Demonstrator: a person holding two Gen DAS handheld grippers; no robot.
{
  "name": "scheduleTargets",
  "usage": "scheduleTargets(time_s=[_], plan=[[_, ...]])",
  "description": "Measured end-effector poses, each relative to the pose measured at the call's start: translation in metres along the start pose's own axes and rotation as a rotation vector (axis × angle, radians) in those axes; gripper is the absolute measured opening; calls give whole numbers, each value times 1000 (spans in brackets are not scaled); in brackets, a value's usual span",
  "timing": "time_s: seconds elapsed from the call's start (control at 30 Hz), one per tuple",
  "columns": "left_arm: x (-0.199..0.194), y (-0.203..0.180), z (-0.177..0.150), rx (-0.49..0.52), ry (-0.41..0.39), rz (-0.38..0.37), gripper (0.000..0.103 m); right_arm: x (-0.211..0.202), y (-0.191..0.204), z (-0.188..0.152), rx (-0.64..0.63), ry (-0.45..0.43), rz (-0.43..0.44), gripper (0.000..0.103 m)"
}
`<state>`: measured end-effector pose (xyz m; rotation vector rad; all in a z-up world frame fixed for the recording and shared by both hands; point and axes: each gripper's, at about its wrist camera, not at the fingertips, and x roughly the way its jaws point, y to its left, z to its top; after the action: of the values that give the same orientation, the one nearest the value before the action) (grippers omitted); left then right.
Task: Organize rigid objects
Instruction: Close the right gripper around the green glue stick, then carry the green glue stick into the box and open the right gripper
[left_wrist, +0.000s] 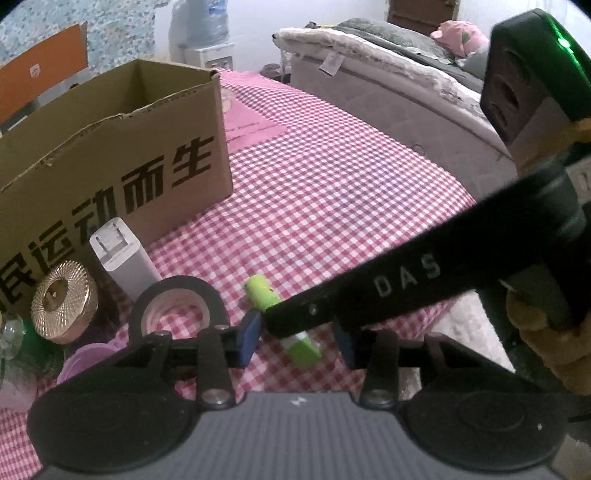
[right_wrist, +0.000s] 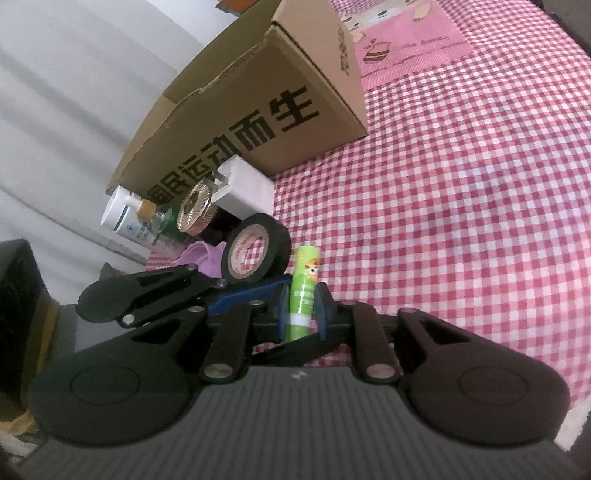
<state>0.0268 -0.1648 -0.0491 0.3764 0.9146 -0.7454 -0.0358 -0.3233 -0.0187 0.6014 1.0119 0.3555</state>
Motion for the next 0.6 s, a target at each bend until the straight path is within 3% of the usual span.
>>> scheduleTargets(time_s=[0.6], plan=[[-19,6,3,-46,-42,28,47,-6,0,2,40,-52,83,14]])
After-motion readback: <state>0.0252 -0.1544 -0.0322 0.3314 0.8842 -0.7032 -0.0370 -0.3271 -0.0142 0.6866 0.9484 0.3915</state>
